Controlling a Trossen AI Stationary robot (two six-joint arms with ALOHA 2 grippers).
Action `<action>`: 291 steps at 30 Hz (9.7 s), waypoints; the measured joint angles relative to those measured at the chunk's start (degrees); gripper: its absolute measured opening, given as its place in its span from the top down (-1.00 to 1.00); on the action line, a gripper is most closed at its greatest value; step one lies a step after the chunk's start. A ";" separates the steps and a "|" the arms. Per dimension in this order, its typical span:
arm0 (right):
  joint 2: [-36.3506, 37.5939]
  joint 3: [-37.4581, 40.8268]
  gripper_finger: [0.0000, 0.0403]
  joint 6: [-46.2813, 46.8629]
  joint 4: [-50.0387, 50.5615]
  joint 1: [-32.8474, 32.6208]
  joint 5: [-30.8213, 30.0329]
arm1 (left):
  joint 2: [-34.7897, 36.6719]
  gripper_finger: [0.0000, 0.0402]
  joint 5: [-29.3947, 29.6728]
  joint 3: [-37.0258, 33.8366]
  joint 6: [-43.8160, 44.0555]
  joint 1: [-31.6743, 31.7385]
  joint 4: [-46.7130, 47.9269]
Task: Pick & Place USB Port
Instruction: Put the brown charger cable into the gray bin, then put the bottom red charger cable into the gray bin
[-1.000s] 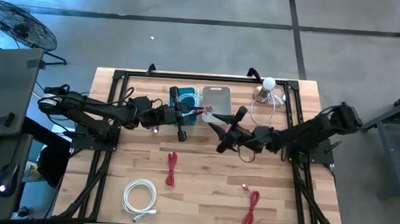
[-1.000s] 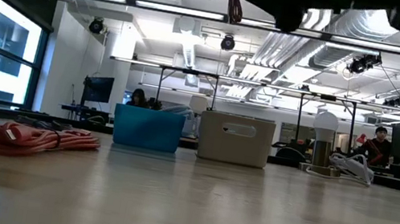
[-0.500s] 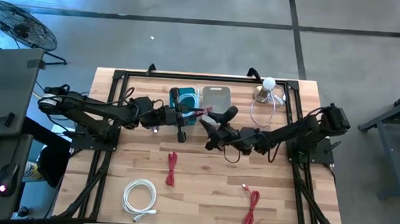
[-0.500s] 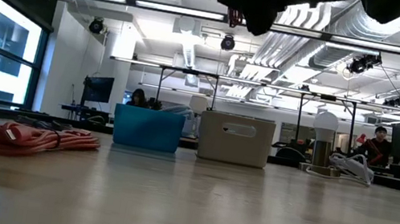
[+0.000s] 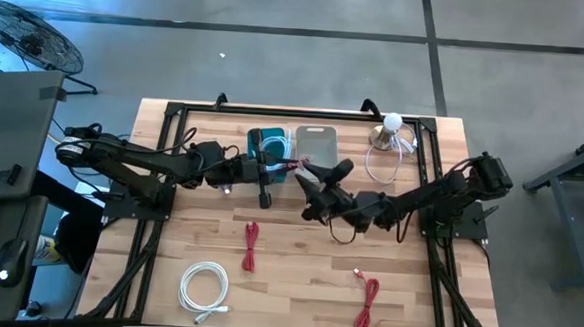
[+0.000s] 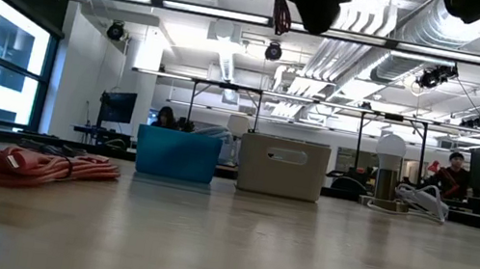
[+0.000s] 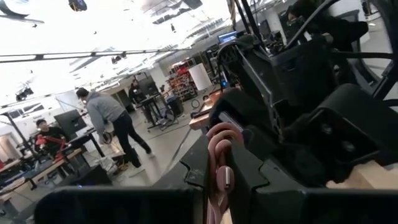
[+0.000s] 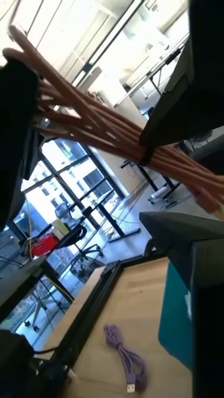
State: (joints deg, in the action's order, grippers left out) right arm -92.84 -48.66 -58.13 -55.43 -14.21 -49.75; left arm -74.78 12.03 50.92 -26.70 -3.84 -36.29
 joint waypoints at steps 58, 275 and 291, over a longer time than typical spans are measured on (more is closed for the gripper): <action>1.48 -7.74 0.91 7.43 26.40 1.57 -12.12 | 11.32 0.64 -17.70 0.07 -4.98 0.02 22.05; -1.20 -11.67 -0.07 59.29 95.35 -29.71 53.43 | 0.85 0.64 5.72 0.02 13.65 -12.83 32.72; -3.69 -11.61 -0.07 60.65 91.79 -29.71 58.28 | 0.85 0.64 5.99 0.00 15.04 -14.98 32.72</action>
State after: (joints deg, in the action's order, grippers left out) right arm -96.53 -60.27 2.52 36.36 -43.92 8.53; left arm -73.93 18.01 50.92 -11.66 -18.82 -3.57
